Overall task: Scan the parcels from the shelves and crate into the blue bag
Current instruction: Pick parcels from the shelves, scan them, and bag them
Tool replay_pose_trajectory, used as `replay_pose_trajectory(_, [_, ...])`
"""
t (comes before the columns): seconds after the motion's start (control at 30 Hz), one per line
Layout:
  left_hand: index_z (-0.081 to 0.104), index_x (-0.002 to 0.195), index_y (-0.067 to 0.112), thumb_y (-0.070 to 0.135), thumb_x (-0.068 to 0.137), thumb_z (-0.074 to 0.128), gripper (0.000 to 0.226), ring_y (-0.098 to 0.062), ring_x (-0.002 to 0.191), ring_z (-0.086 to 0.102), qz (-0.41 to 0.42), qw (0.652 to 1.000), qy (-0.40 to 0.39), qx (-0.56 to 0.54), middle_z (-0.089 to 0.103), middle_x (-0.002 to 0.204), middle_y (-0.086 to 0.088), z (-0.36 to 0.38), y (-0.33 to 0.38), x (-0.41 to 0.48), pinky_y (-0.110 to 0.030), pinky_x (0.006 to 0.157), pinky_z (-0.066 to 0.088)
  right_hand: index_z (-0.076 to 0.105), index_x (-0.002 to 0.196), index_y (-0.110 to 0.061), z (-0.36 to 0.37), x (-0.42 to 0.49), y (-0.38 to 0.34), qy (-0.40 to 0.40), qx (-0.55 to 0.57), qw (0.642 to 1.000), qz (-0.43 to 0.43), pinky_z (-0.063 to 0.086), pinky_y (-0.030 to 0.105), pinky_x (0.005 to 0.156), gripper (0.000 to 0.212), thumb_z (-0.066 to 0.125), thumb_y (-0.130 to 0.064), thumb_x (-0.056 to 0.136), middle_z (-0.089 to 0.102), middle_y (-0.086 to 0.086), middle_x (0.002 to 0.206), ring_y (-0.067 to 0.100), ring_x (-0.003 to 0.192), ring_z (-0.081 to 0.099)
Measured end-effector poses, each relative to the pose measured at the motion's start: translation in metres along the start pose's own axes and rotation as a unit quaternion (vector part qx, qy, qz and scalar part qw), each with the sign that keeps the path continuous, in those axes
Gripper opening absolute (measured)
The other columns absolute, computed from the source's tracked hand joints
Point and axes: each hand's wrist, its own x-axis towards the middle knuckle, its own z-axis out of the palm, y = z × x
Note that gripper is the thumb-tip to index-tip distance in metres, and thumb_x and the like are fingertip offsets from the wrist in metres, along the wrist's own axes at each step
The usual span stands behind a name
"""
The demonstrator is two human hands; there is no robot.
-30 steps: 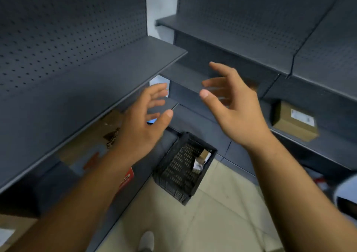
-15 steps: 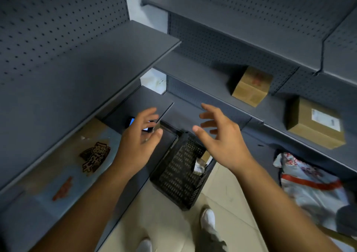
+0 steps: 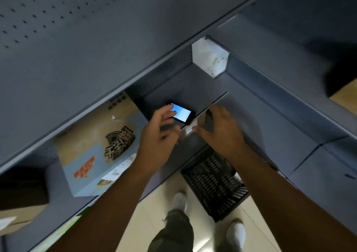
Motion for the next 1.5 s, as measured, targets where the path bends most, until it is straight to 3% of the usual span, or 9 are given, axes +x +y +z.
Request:
replay_pose_trajectory(0.23, [0.054,0.137,0.026,0.006,0.096,0.061,0.046,0.001,0.123,0.058,-0.006,0.999,0.034,0.016,0.063,0.129,0.016,-0.028,-0.082,0.030,-0.012,0.091,0.050,0.024,0.153,-0.016,0.143,0.113,0.014,-0.039,-0.104,0.994,-0.007,0.039,0.050,0.104,0.108,0.069,-0.070,0.072,0.034,0.011,0.154,0.035,0.136,0.039])
replay_pose_trajectory(0.4, [0.059,0.129,0.028,0.030,0.082,0.062,0.048,-0.017,0.126,0.061,-0.015,0.996,0.071,-0.057,0.069,0.128,0.007,-0.035,-0.120,0.035,-0.034,0.095,0.055,0.010,0.157,-0.026,0.215,0.155,0.027,-0.086,-0.181,0.980,0.013,0.022,0.059,0.114,0.118,0.068,-0.076,0.066,0.019,0.008,0.162,0.036,0.145,0.023])
replay_pose_trajectory(0.53, [0.059,0.129,0.029,0.017,0.083,0.063,0.047,-0.016,0.125,0.062,-0.031,0.996,0.051,-0.065,0.070,0.126,0.009,-0.022,-0.130,0.038,-0.024,0.088,0.056,0.020,0.154,-0.022,0.232,0.168,0.038,-0.049,-0.204,0.977,0.029,0.029,0.056,0.107,0.106,0.065,-0.072,0.072,0.034,0.010,0.151,0.037,0.137,0.031])
replay_pose_trajectory(0.67, [0.061,0.122,0.034,0.020,0.085,0.061,0.039,-0.016,0.116,0.067,-0.034,0.998,0.043,-0.035,0.073,0.115,0.009,-0.007,-0.136,0.042,-0.033,0.093,0.055,0.040,0.142,-0.020,0.227,0.174,0.042,-0.027,-0.212,0.977,0.005,0.038,0.048,0.092,0.088,0.070,-0.064,0.072,0.044,0.007,0.135,0.033,0.122,0.041])
replay_pose_trajectory(0.83, [0.065,0.116,0.027,0.007,0.088,0.056,0.035,-0.010,0.104,0.071,-0.024,0.999,0.034,-0.009,0.075,0.105,0.012,0.017,-0.138,0.052,-0.018,0.087,0.055,0.042,0.138,-0.022,0.198,0.160,0.068,-0.023,-0.143,0.989,0.030,0.040,0.049,0.095,0.089,0.070,-0.069,0.067,0.047,0.008,0.132,0.033,0.122,0.043])
replay_pose_trajectory(1.17, [0.066,0.102,0.029,0.013,0.090,0.057,0.022,-0.007,0.099,0.072,0.023,0.982,-0.186,0.024,0.074,0.097,0.012,0.186,-0.198,0.070,-0.019,0.083,0.056,0.040,0.140,-0.024,0.115,0.017,0.232,0.063,0.019,0.977,0.205,0.048,0.047,0.098,0.096,0.053,-0.080,0.063,0.046,0.002,0.135,0.025,0.124,0.048])
replay_pose_trajectory(1.27, [0.063,0.103,0.031,-0.005,0.092,0.062,0.038,0.006,0.096,0.068,0.008,0.953,-0.288,0.097,0.073,0.095,0.016,0.254,-0.253,0.067,-0.012,0.080,0.052,0.042,0.139,-0.025,0.112,-0.038,0.298,0.061,0.030,0.960,0.272,0.046,0.038,0.099,0.092,0.063,-0.077,0.066,0.047,-0.001,0.134,0.020,0.126,0.047])
replay_pose_trajectory(1.4, [0.065,0.116,0.026,0.000,0.090,0.065,0.037,-0.004,0.093,0.069,-0.025,0.897,-0.395,0.196,0.071,0.105,0.008,0.338,-0.335,0.058,-0.027,0.085,0.055,0.039,0.139,-0.025,0.121,-0.097,0.371,0.038,0.035,0.930,0.364,0.045,0.033,0.091,0.088,0.072,-0.068,0.070,0.048,-0.002,0.131,0.020,0.120,0.050])
replay_pose_trajectory(1.5, [0.060,0.132,0.021,0.009,0.089,0.070,0.046,-0.011,0.105,0.065,0.046,0.861,-0.429,0.267,0.064,0.124,0.002,0.393,-0.377,0.052,-0.029,0.093,0.055,0.043,0.136,-0.025,0.141,-0.134,0.417,0.046,0.041,0.911,0.408,0.051,0.039,0.085,0.087,0.071,-0.069,0.067,0.049,-0.003,0.118,0.021,0.110,0.054])
